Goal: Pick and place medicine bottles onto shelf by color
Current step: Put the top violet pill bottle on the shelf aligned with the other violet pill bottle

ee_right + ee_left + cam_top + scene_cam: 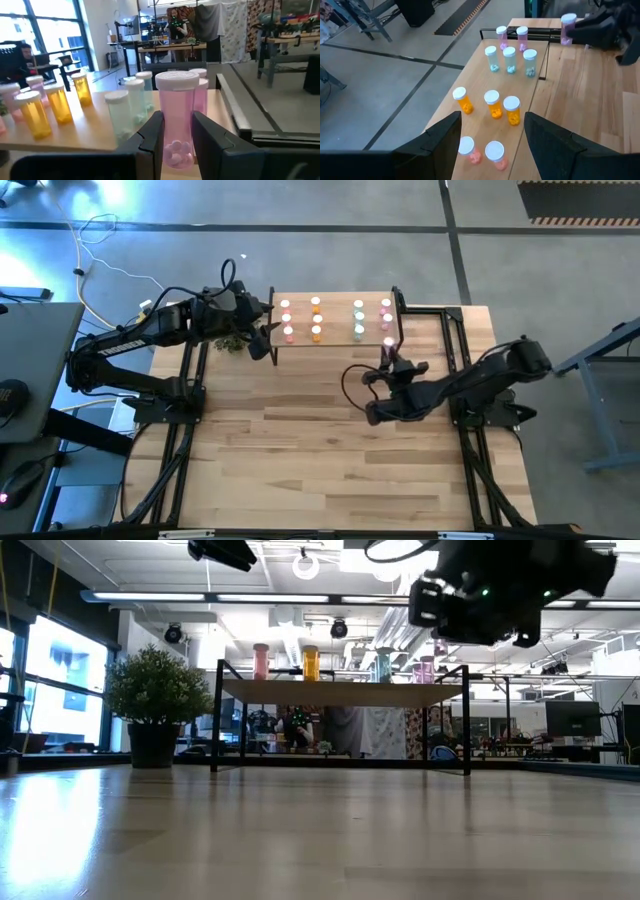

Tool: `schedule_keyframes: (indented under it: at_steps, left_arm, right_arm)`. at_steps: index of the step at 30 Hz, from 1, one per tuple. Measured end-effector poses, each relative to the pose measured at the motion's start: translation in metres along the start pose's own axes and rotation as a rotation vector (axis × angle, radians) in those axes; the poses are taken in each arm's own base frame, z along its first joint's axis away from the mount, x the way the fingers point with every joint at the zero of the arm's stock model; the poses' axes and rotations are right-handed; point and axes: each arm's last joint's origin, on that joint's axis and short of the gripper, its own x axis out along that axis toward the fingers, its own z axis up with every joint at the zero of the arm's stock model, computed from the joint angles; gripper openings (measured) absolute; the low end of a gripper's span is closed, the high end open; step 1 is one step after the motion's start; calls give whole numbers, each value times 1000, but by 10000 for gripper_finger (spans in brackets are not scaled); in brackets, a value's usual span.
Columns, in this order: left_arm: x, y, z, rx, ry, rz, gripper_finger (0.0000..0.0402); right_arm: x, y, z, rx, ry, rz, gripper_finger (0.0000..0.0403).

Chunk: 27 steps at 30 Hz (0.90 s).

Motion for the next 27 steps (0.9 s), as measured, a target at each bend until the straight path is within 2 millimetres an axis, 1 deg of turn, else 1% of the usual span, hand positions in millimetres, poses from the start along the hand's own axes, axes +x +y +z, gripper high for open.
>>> schedule_keyframes:
  at_steps: [3,8,21,27]
  left_arm:
    - [0,0,0,0,1,0,207]
    - [0,0,-1,4,5,-1,207]
    - [0,0,-1,20,6,-1,207]
    - [0,0,-1,21,6,-1,207]
  right_arm:
    - [4,7,-9,-54,-2,-16,71]
    - [12,11,-18,-73,-4,-46,71]
    - [37,7,-17,-61,-14,-138,71]
    - [45,9,-16,-134,-10,-166,71]
